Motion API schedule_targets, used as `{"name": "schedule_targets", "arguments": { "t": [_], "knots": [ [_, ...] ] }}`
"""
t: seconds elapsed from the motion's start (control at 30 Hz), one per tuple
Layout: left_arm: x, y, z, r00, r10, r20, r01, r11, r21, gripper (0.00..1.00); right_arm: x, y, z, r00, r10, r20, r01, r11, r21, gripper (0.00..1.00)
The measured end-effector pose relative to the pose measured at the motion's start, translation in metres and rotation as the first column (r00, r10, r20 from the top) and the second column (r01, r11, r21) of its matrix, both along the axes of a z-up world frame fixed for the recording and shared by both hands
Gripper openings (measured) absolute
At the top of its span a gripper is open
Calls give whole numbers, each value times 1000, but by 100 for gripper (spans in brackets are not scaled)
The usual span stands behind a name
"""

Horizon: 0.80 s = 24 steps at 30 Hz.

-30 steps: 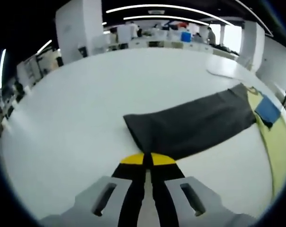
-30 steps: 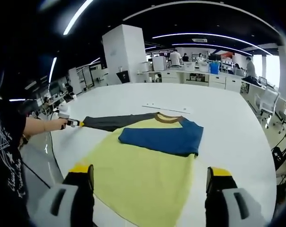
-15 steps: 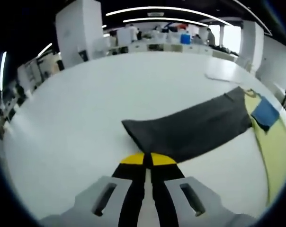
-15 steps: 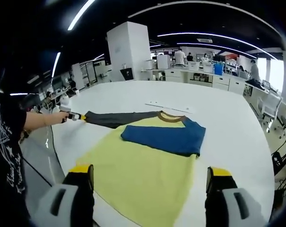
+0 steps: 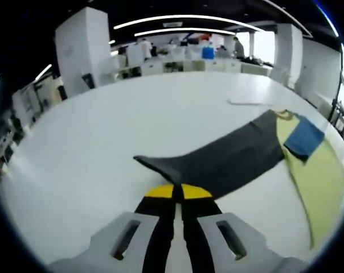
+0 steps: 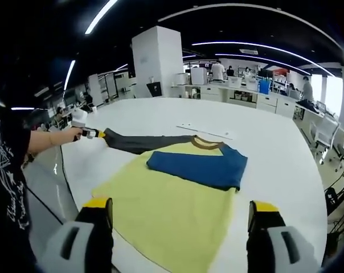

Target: Fold the garment on the visible template until the final outline fits inside the template.

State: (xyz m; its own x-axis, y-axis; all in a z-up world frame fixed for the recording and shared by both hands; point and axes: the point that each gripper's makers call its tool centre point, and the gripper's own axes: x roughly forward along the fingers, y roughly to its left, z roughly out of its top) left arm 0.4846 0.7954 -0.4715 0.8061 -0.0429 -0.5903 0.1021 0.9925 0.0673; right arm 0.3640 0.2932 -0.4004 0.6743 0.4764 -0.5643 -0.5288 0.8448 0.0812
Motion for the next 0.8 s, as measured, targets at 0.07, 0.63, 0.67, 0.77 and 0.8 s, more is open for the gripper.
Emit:
{"name": "schedule_targets", "arguments": {
  "t": [0.07, 0.63, 0.67, 0.77, 0.8],
  "knots": [
    [5, -3, 4, 1000, -9, 8, 9, 1000, -7, 0, -1, 0, -1, 1000, 3, -2, -3, 1000, 0, 99],
    [38, -77, 35, 986, -134, 103, 143, 986, -81, 0, -9, 5, -1, 1000, 17, 6, -17, 1000, -1, 99],
    [40, -80, 37, 985, -139, 106, 148, 986, -83, 0, -9, 5, -1, 1000, 18, 6, -18, 1000, -5, 99],
    [44, -97, 43, 980, -158, 121, 170, 981, -93, 0, -11, 3, -1, 1000, 20, 6, -19, 1000, -14, 99],
    [45, -104, 45, 978, -171, 120, 184, 978, -100, 0, -11, 2, -1, 1000, 19, 1, -19, 1000, -16, 99]
  ]
}}
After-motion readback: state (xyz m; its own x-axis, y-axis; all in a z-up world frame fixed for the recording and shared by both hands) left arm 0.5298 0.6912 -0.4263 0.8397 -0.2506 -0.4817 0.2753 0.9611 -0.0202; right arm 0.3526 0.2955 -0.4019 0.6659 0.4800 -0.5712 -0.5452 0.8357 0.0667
